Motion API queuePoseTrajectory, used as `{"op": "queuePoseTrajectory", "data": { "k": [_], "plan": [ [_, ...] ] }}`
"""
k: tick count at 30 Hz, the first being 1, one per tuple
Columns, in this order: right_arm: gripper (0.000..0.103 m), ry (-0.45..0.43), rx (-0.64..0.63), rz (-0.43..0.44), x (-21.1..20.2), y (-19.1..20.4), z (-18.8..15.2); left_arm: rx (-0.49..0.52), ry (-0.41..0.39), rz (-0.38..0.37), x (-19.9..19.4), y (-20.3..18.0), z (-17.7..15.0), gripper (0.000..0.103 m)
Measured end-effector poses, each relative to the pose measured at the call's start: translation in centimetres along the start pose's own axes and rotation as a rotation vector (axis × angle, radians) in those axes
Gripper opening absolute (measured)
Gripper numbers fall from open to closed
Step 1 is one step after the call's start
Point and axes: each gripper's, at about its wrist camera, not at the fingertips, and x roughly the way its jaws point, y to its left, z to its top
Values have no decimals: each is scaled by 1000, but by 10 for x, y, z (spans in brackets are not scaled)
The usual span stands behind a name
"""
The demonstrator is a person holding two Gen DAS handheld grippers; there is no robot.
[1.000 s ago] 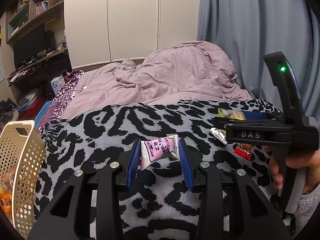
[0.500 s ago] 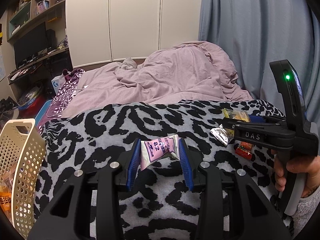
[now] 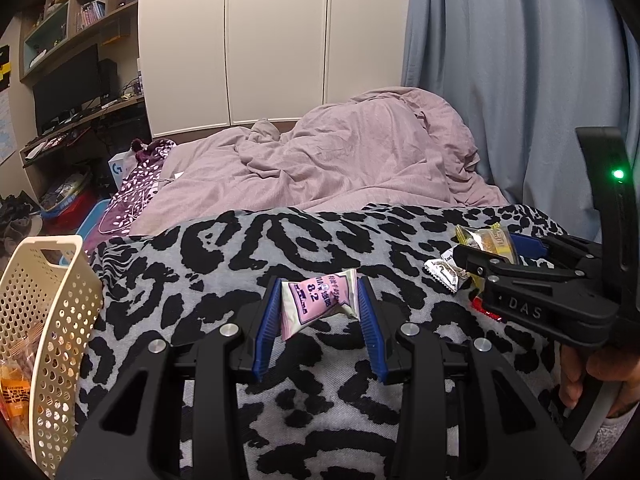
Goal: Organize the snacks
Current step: 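Carry the pink pack into the basket and open the left gripper while the right carries the cake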
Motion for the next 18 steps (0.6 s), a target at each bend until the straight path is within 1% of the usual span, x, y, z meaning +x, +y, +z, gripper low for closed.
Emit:
{"op": "queuePoseTrajectory", "data": {
  "k": [5,18],
  "plan": [
    [57,-37,-38,-2,-15,15,-2,-8,-9,11,-6,5,-1,39],
    [57,-85,-103,35,-40,45,-4,-43,-34,52,-25,24,-6,39]
  ]
}}
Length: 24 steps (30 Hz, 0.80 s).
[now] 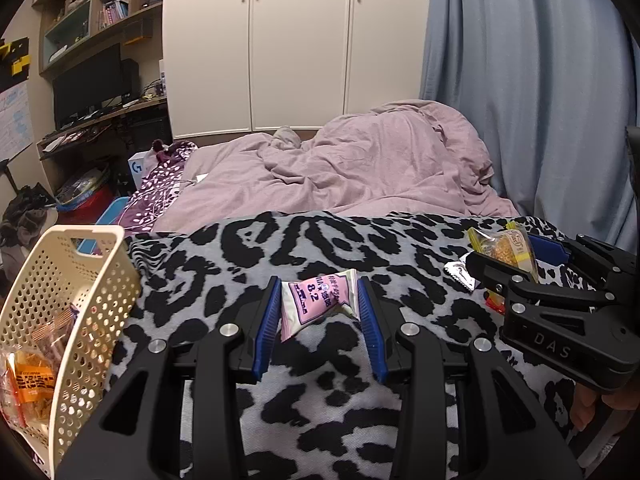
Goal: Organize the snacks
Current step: 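Carry the pink pack into the basket and open the left gripper while the right carries the cake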
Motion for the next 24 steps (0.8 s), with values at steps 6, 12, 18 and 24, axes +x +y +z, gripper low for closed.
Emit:
{"op": "queuePoseTrajectory", "data": {
  "k": [6,12,18,24],
  "plan": [
    [57,-10,-23,19,-7,14,0,-22,-19,28,-12,14,-2,39],
    [57,-20,-44,35,-12,29,1,-47,-27,66,-22,34,-5,39],
    [57,-25,-61,54,-14,42,2,-68,-33,102,-31,52,-9,39],
    [57,-30,-79,74,-15,56,5,-97,-37,142,-39,76,-15,39]
  ]
}}
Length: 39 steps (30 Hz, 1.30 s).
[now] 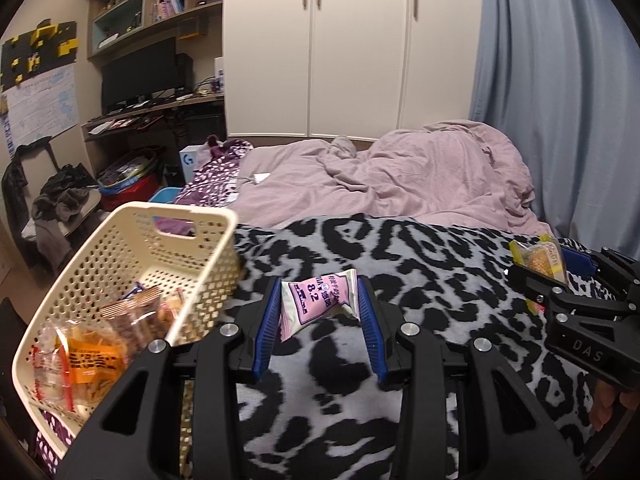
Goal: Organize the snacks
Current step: 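Carry the pink pack into the basket and open the left gripper while the right carries the cake, then lower the yellow-bagged cake into the basket and open the right gripper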
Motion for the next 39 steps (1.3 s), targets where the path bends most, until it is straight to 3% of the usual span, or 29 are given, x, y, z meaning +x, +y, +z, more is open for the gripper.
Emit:
{"op": "queuePoseTrajectory", "data": {
  "k": [17,28,29,31,32,33,39],
  "plan": [
    [57,-2,-51,54,4,36,7,-95,-10,167,-15,83,-8,39],
    [57,-1,-80,80,4,58,9,-175,-3,224,-17,127,-19,39],
    [57,0,-82,83,4,59,9,-179,-3,230,-17,129,-20,41],
    [57,3,-85,90,5,63,9,-189,2,243,-17,134,-22,67],
    [57,4,-86,92,6,64,9,-198,-2,256,-18,138,-23,94],
    [57,5,-88,95,6,65,9,-206,-17,265,-21,140,-24,100],
    [57,9,-98,125,9,78,10,-252,-41,310,-32,162,-27,100]
  ]
}}
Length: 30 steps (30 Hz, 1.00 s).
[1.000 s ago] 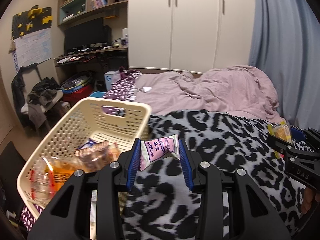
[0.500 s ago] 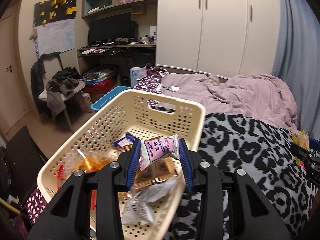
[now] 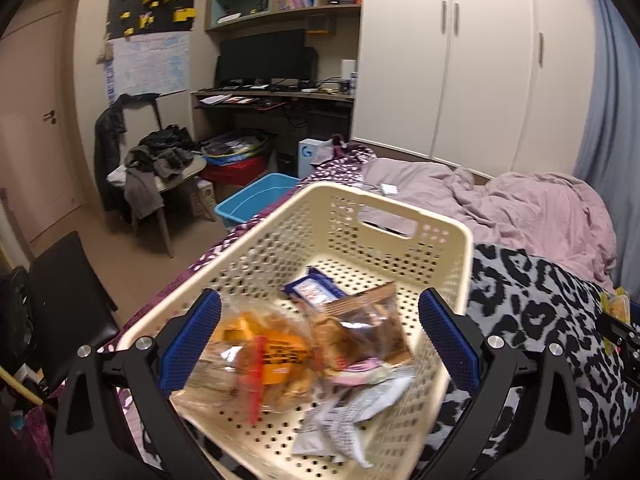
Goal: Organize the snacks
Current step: 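Lower the yellow-bagged cake into the basket and open the right gripper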
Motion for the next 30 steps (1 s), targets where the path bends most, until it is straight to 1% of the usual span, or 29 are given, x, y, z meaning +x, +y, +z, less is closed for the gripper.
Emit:
{"op": "queuePoseTrajectory", "data": {
  "k": [4,7,12,16,19,24,30],
  "plan": [
    [57,0,-11,43,3,14,4,-46,-3,19,-3,19,-2,100],
    [57,-3,-26,80,5,28,8,-52,-6,34,-6,28,-5,100],
    [57,-12,-60,156,7,57,17,-33,-32,99,-15,37,-10,100],
    [57,-27,-103,220,7,87,26,-20,-58,168,-24,46,-14,100],
    [57,-34,-124,257,7,106,31,-27,-66,208,-29,55,-17,100],
    [57,-50,-161,322,8,139,39,-64,-60,238,-35,71,-21,100],
    [57,-36,-165,372,17,164,44,-97,-60,260,-37,86,-24,100]
  ]
}}
